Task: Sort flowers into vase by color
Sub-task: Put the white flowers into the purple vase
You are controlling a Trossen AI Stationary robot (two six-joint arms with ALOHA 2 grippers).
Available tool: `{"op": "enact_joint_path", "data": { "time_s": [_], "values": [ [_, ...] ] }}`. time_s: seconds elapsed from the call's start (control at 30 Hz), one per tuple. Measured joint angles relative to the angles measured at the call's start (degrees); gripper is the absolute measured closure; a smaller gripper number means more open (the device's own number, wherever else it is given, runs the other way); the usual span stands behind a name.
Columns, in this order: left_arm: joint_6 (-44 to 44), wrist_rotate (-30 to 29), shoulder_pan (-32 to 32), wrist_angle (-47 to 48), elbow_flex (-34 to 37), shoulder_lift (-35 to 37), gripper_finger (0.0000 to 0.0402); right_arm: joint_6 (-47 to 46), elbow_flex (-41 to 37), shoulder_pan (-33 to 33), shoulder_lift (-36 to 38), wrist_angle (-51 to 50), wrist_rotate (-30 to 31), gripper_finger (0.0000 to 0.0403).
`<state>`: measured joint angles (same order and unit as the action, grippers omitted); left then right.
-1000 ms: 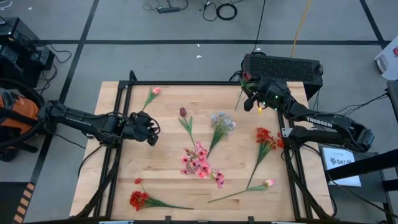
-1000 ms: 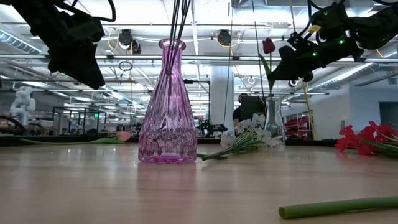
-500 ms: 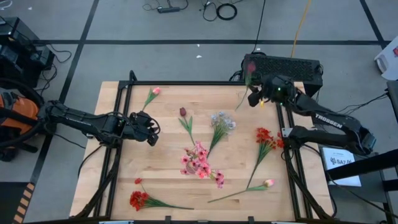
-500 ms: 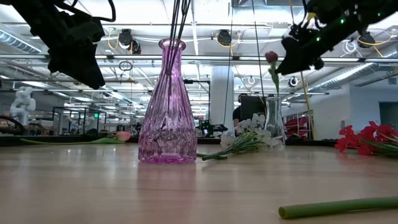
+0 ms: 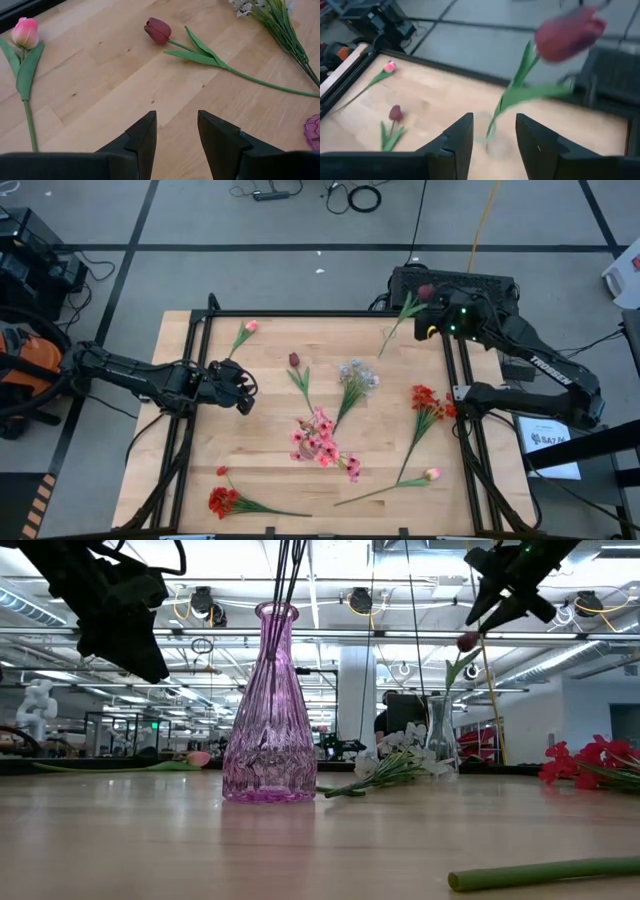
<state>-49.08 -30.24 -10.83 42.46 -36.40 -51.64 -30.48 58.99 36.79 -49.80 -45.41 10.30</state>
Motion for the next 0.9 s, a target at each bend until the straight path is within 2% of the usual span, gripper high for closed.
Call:
{"op": "enact_joint_path", "data": {
  "time_s": [0.3,0.67,0.9],
  "values": [
    [0.44,0.24,0.0,0.04,0.0,0.0,0.0252,-20.72,0.54,-8.84,-1.85,-12.83,-4.34,0.0287],
    [0.04,2.23,-0.01,0.04,0.0,-0.02,0.0252,-41.85,0.54,-23.8,-10.5,-14.83,-2.61,0.0287],
    [0.35,4.59,0.0,0.24,0.0,-0.02,0.0252,-47.59,0.52,-29.38,-15.67,-14.85,-2.61,0.0287]
  ]
}}
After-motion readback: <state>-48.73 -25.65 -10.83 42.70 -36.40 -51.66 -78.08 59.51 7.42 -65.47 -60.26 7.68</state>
